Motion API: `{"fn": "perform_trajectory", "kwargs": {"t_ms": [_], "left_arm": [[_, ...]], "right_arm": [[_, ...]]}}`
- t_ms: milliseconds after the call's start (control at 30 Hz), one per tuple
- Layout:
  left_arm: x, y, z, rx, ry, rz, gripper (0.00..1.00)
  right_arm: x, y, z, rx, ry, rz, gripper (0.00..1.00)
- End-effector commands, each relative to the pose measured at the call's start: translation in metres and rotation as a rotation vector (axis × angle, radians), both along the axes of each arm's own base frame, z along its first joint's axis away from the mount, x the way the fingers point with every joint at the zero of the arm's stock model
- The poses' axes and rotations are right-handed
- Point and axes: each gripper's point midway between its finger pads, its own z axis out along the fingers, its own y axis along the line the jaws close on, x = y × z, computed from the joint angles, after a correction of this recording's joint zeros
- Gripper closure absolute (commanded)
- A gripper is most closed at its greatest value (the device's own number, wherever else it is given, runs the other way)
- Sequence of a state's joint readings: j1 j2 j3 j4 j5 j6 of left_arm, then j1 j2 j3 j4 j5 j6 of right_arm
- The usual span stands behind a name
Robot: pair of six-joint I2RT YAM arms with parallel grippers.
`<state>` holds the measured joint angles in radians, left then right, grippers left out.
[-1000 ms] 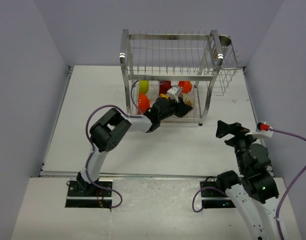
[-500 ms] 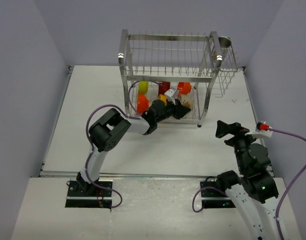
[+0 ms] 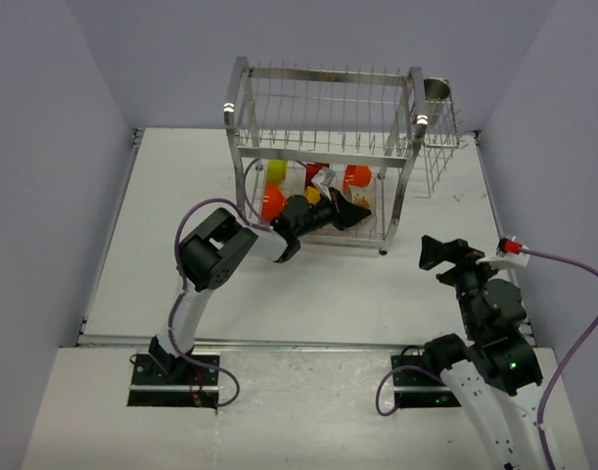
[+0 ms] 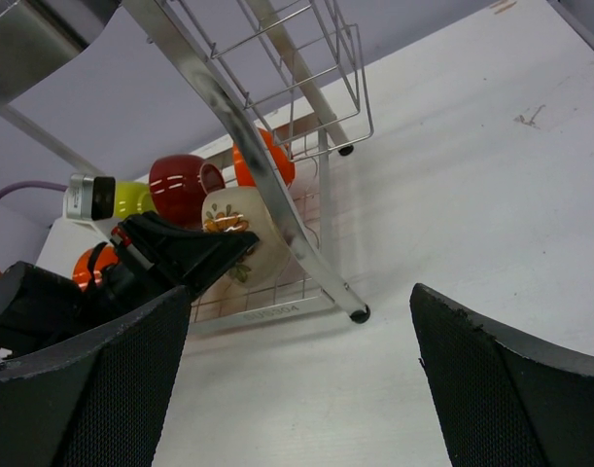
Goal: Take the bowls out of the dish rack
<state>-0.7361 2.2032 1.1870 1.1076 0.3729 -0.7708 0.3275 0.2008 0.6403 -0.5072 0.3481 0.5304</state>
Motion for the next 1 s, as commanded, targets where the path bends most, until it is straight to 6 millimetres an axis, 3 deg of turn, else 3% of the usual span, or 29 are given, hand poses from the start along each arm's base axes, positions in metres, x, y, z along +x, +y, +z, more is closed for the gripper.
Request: {"fn": "perform_trajectory", "kwargs": {"t_ms": [0, 633, 833, 967], "left_arm": [[-0.004, 0.015, 0.115, -0.332, -0.262, -0.036, 1.00], [-0.019, 0.027, 0.156, -0.484, -0.278, -0.111, 1.00], [-0.037, 0.032, 0.168, -0.476, -0.308, -0.131, 1.00], [-0.051, 0.021, 0.168, -0.417, -0.322, -0.153, 1.00]], "right_arm": [[0.005, 0.003, 0.002, -0.014, -0.005, 0.014, 0.05], [0.006, 0.004, -0.001, -0.016, 0.000, 0.013, 0.05], [0.006, 0.004, -0.002, -0.015, -0.001, 0.014, 0.05], [0.006, 0.004, 0.000, -0.015, -0.007, 0.016, 0.05]]}}
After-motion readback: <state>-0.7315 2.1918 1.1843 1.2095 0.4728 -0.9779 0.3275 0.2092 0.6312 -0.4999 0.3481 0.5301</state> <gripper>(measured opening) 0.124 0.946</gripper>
